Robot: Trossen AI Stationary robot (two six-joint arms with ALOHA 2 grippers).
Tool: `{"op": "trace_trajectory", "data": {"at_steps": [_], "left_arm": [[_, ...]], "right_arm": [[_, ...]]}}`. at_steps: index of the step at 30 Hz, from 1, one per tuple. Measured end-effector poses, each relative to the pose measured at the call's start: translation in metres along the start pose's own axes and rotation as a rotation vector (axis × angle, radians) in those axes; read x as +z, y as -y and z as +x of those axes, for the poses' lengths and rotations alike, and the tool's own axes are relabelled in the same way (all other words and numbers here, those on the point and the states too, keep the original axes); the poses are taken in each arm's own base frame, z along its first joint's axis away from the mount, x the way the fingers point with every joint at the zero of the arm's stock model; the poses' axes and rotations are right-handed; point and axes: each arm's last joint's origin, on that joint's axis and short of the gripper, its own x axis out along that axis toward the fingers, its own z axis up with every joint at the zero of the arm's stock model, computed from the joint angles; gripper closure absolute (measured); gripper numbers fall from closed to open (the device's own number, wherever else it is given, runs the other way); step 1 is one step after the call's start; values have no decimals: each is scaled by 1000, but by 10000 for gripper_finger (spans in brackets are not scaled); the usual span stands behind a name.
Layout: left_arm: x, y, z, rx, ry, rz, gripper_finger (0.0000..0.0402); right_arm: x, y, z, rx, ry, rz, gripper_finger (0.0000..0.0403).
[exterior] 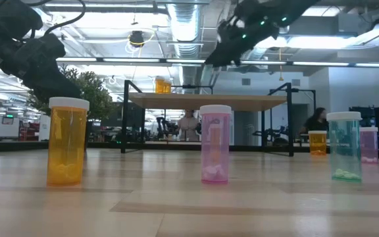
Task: Pick and place medicine bottles onto shelf by color
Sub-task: Put the small top blue pill bottle on the shelf
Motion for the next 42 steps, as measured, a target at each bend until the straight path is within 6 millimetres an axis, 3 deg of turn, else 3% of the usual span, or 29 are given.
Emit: {"op": "trace_trajectory", "data": {"at_steps": [7,16,25,42], "left_arm": [[0,0,0,0,0,0,272],[0,0,0,6,1,0,272],[0,-1,0,20,1,-3,271],[0,-1,0,20,0,-4,272]], "right_arm": [[0,16,34,25,-69,6,259],[-17,19,63,58,-135,14,253],[-17,11,65,80,-143,-39,253],[-12,10,60,51,-141,-53,176]]}}
